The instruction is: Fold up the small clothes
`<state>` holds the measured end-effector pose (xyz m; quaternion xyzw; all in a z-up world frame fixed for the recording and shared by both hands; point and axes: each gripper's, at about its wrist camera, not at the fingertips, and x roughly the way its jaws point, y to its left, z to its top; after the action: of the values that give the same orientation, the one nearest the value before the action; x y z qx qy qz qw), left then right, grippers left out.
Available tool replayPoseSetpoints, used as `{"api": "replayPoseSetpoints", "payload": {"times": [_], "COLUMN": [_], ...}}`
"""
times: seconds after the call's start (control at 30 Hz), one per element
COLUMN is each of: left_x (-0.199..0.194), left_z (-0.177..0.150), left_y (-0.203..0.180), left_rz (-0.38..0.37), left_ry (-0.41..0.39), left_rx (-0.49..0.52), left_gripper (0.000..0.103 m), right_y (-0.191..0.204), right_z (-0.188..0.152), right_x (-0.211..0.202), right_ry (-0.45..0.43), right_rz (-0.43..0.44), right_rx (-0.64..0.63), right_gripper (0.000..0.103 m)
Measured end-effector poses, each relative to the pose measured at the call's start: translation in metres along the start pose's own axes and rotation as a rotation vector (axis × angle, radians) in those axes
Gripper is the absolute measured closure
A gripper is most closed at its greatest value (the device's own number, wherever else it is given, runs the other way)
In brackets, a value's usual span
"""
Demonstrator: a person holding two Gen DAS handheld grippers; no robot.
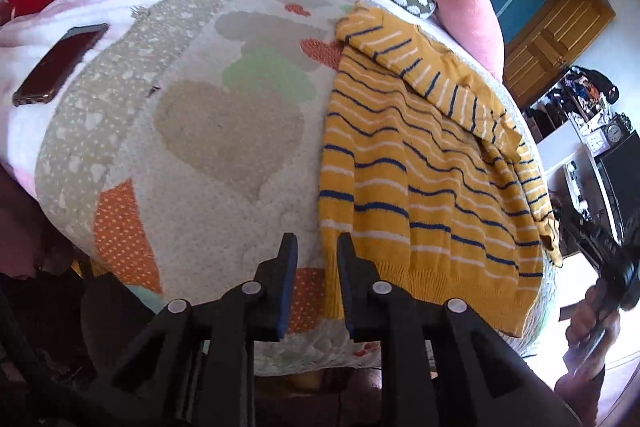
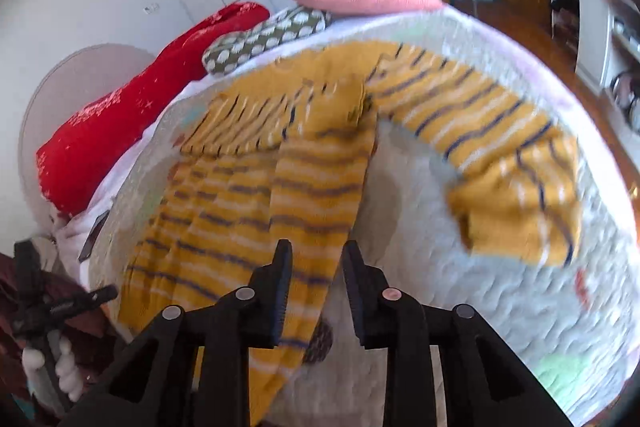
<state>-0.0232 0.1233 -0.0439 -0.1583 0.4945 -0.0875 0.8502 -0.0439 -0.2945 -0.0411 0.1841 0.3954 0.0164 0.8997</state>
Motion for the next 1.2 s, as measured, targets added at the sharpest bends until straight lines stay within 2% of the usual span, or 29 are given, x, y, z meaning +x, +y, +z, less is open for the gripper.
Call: {"api": "replayPoseSetpoints", "payload": {"times": [0.03, 0.1, 0.17, 0.23, 0.27, 0.3, 0.33, 0.37, 0.47, 0.6, 0.7, 0.73, 0.8, 0.87, 0.9, 0.93, 1.0, 1.03, 1.1, 1.2], "left_x": [-0.008, -0.017, -0.025, -0.027, -0.027, -0.028, -0.028, -0.027, -0.020, -0.002, 0.006, 0.008, 0.008, 0.008, 0.009, 0.010, 0.015, 0.017, 0.021, 0.016], "left_z": [0.001, 0.006, 0.010, 0.013, 0.014, 0.014, 0.015, 0.016, 0.019, 0.023, 0.021, 0.020, 0.019, 0.017, 0.017, 0.017, 0.016, 0.016, 0.015, 0.010], "left_y": [0.003, 0.002, 0.003, 0.004, 0.005, 0.006, 0.007, 0.007, 0.004, -0.001, -0.009, -0.012, -0.015, -0.016, -0.017, -0.018, -0.021, -0.024, -0.032, -0.049], "left_rz": [0.007, 0.017, 0.009, -0.002, -0.003, -0.001, 0.003, 0.006, 0.029, 0.018, 0.006, 0.006, 0.002, 0.004, 0.008, 0.007, -0.003, -0.009, -0.034, -0.075], "left_ry": [-0.028, -0.066, -0.090, -0.095, -0.097, -0.099, -0.101, -0.104, -0.109, -0.079, -0.055, -0.048, -0.040, -0.040, -0.039, -0.036, -0.026, -0.018, 0.000, 0.009], "left_rx": [-0.007, -0.012, -0.014, -0.021, -0.024, -0.025, -0.021, -0.015, 0.015, 0.009, 0.011, 0.013, 0.018, 0.028, 0.033, 0.036, 0.038, 0.037, 0.029, 0.038], "left_gripper": [0.079, 0.072, 0.066, 0.065, 0.065, 0.064, 0.064, 0.064, 0.064, 0.064, 0.064, 0.064, 0.061, 0.055, 0.055, 0.055, 0.055, 0.055, 0.055, 0.055], "right_y": [0.000, -0.001, -0.001, -0.001, -0.001, 0.001, 0.005, 0.008, 0.026, 0.026, 0.004, -0.006, -0.029, -0.054, -0.063, -0.069, -0.073, -0.073, -0.074, -0.065], "right_z": [0.019, 0.054, 0.086, 0.106, 0.113, 0.118, 0.123, 0.128, 0.162, 0.211, 0.226, 0.225, 0.212, 0.195, 0.183, 0.171, 0.145, 0.132, 0.111, 0.091], "right_x": [0.005, 0.030, 0.070, 0.115, 0.135, 0.152, 0.164, 0.165, 0.139, 0.122, 0.149, 0.167, 0.187, 0.173, 0.160, 0.144, 0.114, 0.103, 0.093, 0.108], "right_ry": [-0.031, -0.062, -0.050, 0.016, 0.069, 0.123, 0.170, 0.174, 0.051, -0.062, -0.033, 0.009, 0.095, 0.100, 0.096, 0.104, 0.105, 0.110, 0.121, 0.128], "right_rz": [-0.018, -0.054, -0.134, -0.199, -0.206, -0.209, -0.217, -0.238, -0.277, -0.317, -0.400, -0.451, -0.552, -0.510, -0.466, -0.409, -0.256, -0.194, -0.130, -0.088], "right_rx": [-0.005, -0.017, -0.038, -0.074, -0.090, -0.109, -0.133, -0.156, -0.235, -0.208, -0.162, -0.172, -0.171, -0.098, -0.057, -0.022, 0.029, 0.045, 0.059, 0.060], "right_gripper": [0.052, 0.034, 0.034, 0.034, 0.038, 0.076, 0.098, 0.098, 0.099, 0.099, 0.095, 0.090, 0.089, 0.088, 0.081, 0.073, 0.067, 0.060, 0.051, 0.051]}}
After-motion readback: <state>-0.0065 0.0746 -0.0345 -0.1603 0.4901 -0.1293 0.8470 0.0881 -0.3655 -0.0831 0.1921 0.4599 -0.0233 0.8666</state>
